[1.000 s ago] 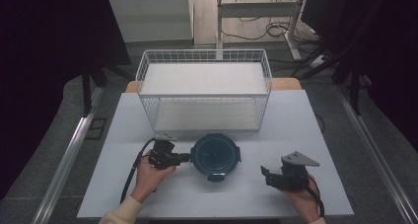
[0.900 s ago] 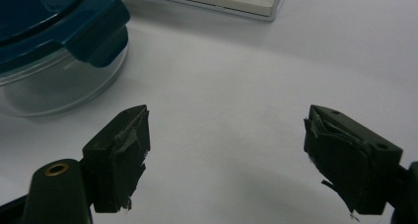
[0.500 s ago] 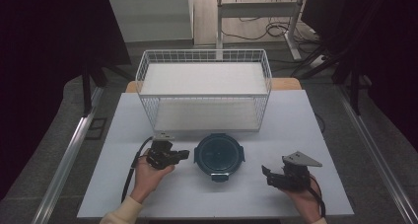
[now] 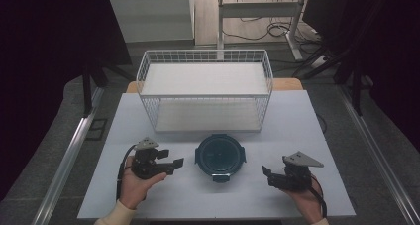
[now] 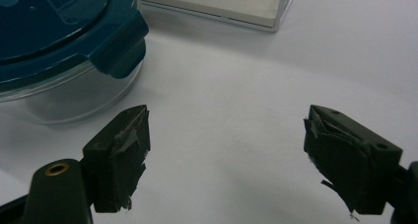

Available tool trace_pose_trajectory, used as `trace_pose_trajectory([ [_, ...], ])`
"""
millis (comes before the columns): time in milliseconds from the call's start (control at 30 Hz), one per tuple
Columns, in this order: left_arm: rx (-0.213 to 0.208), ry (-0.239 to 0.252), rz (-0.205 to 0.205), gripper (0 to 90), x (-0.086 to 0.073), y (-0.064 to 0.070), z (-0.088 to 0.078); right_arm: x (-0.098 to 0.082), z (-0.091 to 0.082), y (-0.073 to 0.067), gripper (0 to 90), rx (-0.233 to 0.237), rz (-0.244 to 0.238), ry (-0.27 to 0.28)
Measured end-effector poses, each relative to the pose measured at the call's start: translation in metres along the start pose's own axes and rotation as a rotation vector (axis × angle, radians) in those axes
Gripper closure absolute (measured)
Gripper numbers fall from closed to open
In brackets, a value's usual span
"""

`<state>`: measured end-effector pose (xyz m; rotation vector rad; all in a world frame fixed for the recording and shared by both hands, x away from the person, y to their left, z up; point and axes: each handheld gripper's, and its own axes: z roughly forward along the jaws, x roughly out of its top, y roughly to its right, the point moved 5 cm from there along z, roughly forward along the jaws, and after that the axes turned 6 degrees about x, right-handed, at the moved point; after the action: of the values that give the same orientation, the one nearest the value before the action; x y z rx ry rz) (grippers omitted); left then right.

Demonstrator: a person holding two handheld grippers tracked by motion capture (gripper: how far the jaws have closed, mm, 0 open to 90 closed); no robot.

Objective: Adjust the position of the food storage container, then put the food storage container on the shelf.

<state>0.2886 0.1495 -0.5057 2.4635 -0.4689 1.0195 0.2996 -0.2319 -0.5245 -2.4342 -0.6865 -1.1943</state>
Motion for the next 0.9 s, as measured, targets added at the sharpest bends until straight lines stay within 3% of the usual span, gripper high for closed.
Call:
trace_pose_trajectory([
  [300, -0.016, -0.013, -0.027, 20.9, 0.001, 0.001, 0.003, 0.004, -0.002, -0.002, 18.6, 0.048, 0.039, 0.012],
  [333, -0.032, -0.02, -0.04, 20.3, 0.001, 0.0, 0.004, 0.005, -0.002, -0.005, 18.3, 0.077, 0.052, 0.013],
  [367, -0.032, -0.02, -0.04, 20.1, 0.001, 0.0, 0.004, 0.005, -0.002, -0.005, 18.3, 0.077, 0.052, 0.013],
  [400, -0.04, -0.023, -0.048, 20.0, 0.001, 0.0, 0.005, 0.008, -0.001, -0.008, 16.4, 0.117, 0.055, 0.004],
  [433, -0.047, -0.024, -0.057, 20.0, 0.001, 0.0, 0.005, 0.008, -0.001, -0.008, 16.4, 0.117, 0.055, 0.004],
  [467, -0.06, -0.02, -0.074, 19.9, 0.003, 0.0, 0.005, 0.012, 0.0, -0.013, 14.9, 0.157, 0.063, -0.008],
  [500, -0.06, -0.02, -0.074, 20.1, 0.003, 0.0, 0.005, 0.012, 0.0, -0.013, 14.9, 0.157, 0.063, -0.008],
  [567, -0.088, -0.003, -0.102, 21.1, 0.007, 0.001, 0.005, 0.022, 0.002, -0.017, 14.1, 0.205, 0.105, -0.004],
  [700, -0.093, 0.01, -0.127, 21.2, 0.017, 0.003, 0.005, 0.027, 0.006, -0.019, 13.4, 0.239, 0.147, -0.021],
  [733, -0.115, -0.001, -0.151, 21.2, 0.021, 0.004, 0.01, 0.032, 0.009, -0.019, 13.3, 0.242, 0.165, -0.02],
  [900, -0.164, -0.032, -0.196, 19.6, 0.026, 0.003, 0.021, 0.046, 0.014, -0.021, 12.6, 0.283, 0.234, -0.013],
])
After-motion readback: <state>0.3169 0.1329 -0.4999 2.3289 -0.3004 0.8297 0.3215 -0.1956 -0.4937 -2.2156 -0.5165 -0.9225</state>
